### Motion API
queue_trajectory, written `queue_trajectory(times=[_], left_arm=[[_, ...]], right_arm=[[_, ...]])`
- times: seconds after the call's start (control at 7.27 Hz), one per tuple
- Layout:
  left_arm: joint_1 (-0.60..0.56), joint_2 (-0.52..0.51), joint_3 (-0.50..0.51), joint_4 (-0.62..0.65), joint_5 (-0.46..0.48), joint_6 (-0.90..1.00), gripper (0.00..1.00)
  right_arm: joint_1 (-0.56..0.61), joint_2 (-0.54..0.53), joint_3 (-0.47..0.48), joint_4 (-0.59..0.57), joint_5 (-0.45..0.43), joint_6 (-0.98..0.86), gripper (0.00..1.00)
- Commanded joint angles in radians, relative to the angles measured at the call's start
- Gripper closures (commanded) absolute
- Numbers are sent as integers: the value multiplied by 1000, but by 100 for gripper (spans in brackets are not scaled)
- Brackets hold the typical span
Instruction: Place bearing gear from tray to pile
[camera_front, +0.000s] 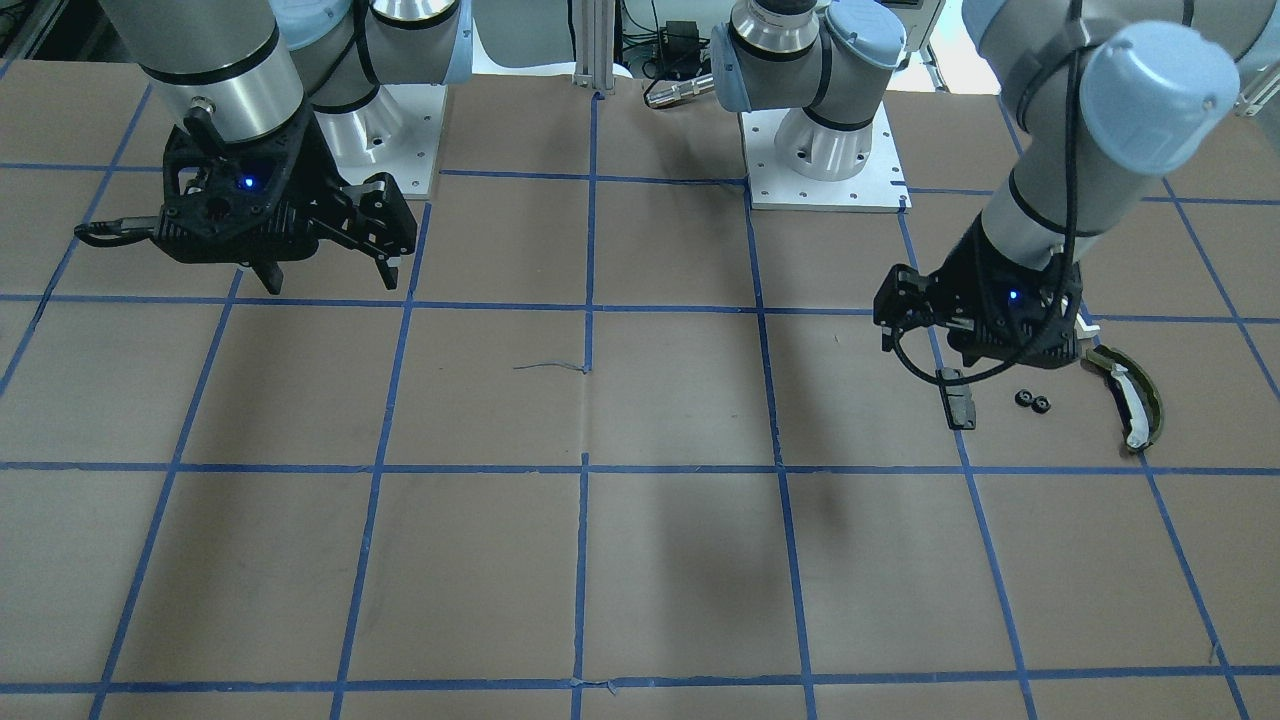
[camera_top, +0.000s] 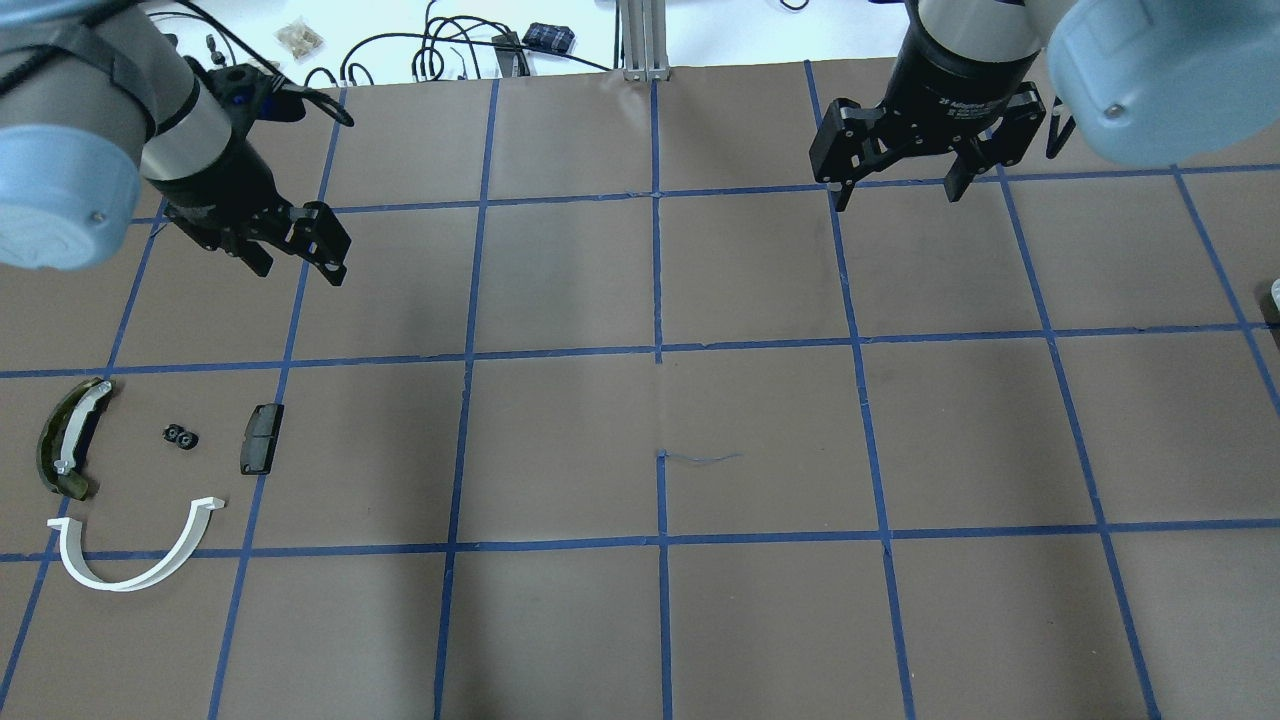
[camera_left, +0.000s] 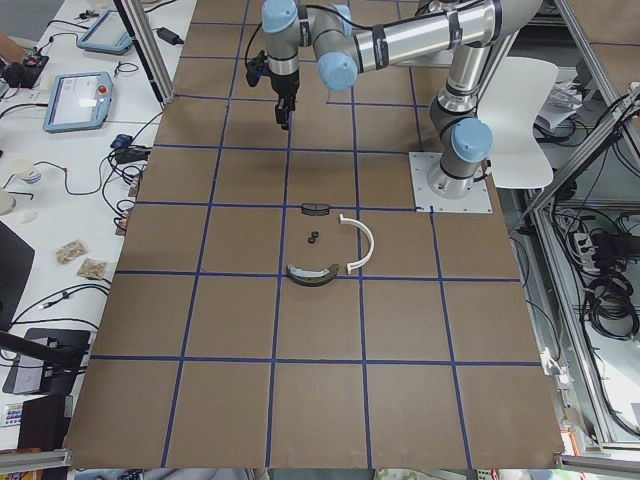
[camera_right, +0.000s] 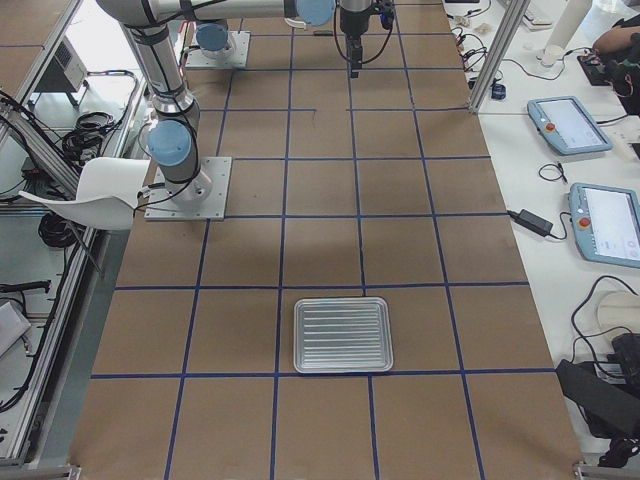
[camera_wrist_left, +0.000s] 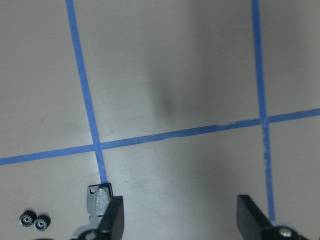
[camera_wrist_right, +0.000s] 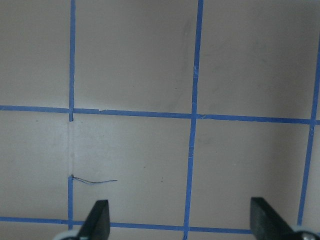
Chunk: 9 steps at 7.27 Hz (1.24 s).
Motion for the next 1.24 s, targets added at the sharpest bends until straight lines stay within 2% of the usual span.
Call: queue_trajectory(times=[0.0, 0.28, 0.41, 0.55, 0.69, 0.83, 1.1], left_arm=[[-52, 67, 88, -153, -3, -83, 18], [-122, 74, 57, -141, 6, -242, 18], [-127, 86, 24, -144, 9, -240, 18], [-65, 90, 11, -103, 9, -229, 18], [-52, 99, 0, -92, -2, -232, 16], [-57, 92, 31, -80, -3, -244, 9], [-83, 48, 170, -86, 3, -244, 3]], right_arm=[[1, 0, 1, 1, 0, 0, 0], [-1, 0, 3, 1, 0, 0, 0], [-1, 0, 3, 1, 0, -2, 0], [-1, 0, 3, 1, 0, 0, 0], [-1, 0, 3, 1, 0, -2, 0], [-1, 0, 3, 1, -2, -5, 0], [-1, 0, 6, -2, 0, -2, 0]])
